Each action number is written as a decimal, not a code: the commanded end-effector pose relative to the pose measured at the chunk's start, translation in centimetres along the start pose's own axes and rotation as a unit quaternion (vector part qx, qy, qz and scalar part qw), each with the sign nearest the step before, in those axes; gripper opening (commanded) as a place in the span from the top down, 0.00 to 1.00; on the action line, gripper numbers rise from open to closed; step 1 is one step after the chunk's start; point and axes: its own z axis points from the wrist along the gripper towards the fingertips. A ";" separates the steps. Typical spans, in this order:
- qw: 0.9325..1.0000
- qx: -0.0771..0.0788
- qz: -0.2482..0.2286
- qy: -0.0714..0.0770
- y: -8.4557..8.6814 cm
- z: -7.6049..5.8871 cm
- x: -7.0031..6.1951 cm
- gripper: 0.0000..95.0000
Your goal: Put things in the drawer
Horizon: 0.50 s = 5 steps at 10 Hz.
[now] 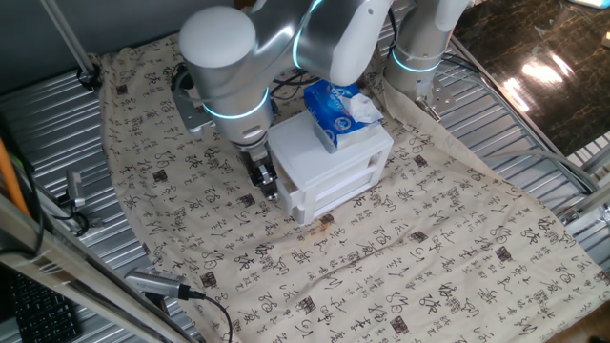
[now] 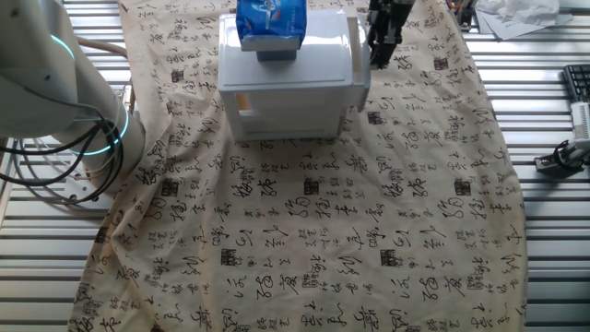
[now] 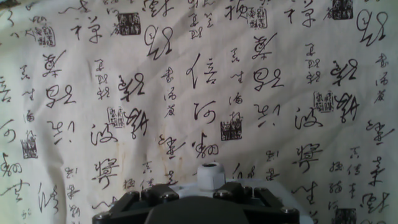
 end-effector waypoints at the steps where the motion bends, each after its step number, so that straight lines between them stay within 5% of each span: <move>1: 1.000 0.000 -0.002 0.000 0.1 0.2 0.4 0.40; 5: 1.000 0.002 -0.008 0.004 0.1 0.1 1.2 0.40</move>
